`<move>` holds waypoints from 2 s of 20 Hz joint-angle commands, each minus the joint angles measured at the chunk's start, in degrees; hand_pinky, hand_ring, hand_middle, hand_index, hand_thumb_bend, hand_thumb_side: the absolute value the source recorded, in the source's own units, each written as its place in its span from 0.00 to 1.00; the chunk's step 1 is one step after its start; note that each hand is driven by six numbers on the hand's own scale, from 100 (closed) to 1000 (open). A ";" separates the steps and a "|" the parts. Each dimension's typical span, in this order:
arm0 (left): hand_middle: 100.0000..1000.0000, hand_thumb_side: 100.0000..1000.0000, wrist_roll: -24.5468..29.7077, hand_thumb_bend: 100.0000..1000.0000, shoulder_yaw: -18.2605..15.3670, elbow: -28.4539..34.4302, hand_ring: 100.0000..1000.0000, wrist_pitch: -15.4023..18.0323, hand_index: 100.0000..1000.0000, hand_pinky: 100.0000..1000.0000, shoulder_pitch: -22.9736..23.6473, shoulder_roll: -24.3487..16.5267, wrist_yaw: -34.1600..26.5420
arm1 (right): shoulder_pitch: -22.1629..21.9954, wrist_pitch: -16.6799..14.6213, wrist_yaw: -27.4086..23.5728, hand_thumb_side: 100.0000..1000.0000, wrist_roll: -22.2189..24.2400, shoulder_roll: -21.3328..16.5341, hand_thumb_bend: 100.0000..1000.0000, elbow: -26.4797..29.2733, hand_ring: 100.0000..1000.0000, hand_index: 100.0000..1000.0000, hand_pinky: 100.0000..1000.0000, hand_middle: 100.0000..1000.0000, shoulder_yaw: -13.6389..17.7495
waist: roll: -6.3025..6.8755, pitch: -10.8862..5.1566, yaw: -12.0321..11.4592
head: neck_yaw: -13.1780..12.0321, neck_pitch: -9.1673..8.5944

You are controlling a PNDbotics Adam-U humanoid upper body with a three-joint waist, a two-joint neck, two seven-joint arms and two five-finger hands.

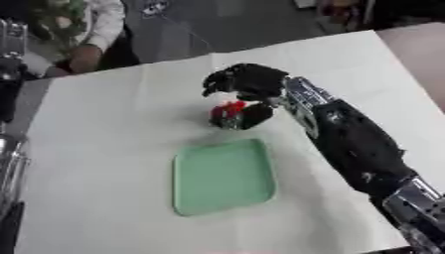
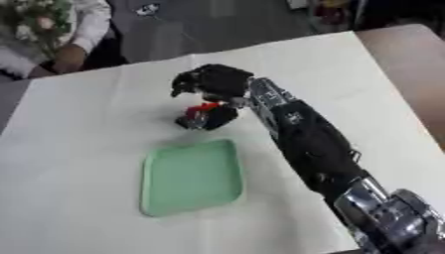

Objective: Pick up objects on the table and place them in the box.

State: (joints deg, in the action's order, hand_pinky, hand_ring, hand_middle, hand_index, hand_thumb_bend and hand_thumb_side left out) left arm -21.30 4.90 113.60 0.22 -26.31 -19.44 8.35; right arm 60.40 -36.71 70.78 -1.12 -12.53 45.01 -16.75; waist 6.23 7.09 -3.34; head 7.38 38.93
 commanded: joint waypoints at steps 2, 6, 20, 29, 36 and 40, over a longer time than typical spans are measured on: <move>0.58 0.65 0.05 0.48 -0.18 0.99 0.48 0.33 0.71 0.28 -1.03 -0.27 -0.18 | 1.48 0.36 0.91 0.91 -0.72 -0.11 0.19 -0.23 0.73 0.83 0.71 0.81 0.95 | -0.10 -0.49 -0.25 | 0.83 -1.63; 0.58 0.65 0.10 0.48 -0.13 0.99 0.48 0.37 0.71 0.28 -1.09 -0.19 -0.25 | 1.75 1.46 1.31 0.93 -1.06 -0.34 0.24 -1.50 0.73 0.83 0.71 0.81 2.05 | -0.03 -0.31 -0.27 | 1.68 -2.38; 0.57 0.65 0.01 0.48 -0.24 0.99 0.48 0.30 0.71 0.28 -0.74 -0.19 -0.32 | 1.31 6.84 4.75 0.95 -1.74 0.28 0.23 -6.93 0.74 0.85 0.60 0.82 5.32 | 0.33 0.16 -0.18 | 6.46 -5.23; 0.58 0.65 0.06 0.48 -0.22 0.99 0.48 0.39 0.71 0.28 -0.81 -0.22 -0.35 | 1.19 6.80 5.65 0.92 -0.71 0.59 0.26 -8.10 0.74 0.86 0.56 0.83 5.76 | 0.34 0.14 -0.22 | 5.51 -4.28; 0.58 0.65 0.14 0.48 -0.13 0.99 0.48 0.54 0.71 0.28 -1.34 -0.05 -0.43 | 1.13 5.74 6.12 0.93 -0.33 0.18 0.30 -7.45 0.75 0.86 0.60 0.83 5.23 | 0.26 0.46 -0.64 | 5.33 -4.07; 0.58 0.65 0.26 0.48 0.02 0.99 0.48 0.79 0.71 0.28 -2.30 0.36 -0.53 | 1.47 5.23 6.90 0.93 -0.25 -0.13 0.32 -7.33 0.75 0.86 0.62 0.83 5.16 | 0.13 1.05 -1.37 | 5.71 -4.35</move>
State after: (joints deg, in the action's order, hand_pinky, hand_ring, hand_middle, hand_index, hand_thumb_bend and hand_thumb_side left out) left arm -21.09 4.97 113.61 0.68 -27.58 -18.72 8.13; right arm 60.53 -31.19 77.39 -1.36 -12.10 36.41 -11.55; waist 6.60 8.97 -4.64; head 13.11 34.83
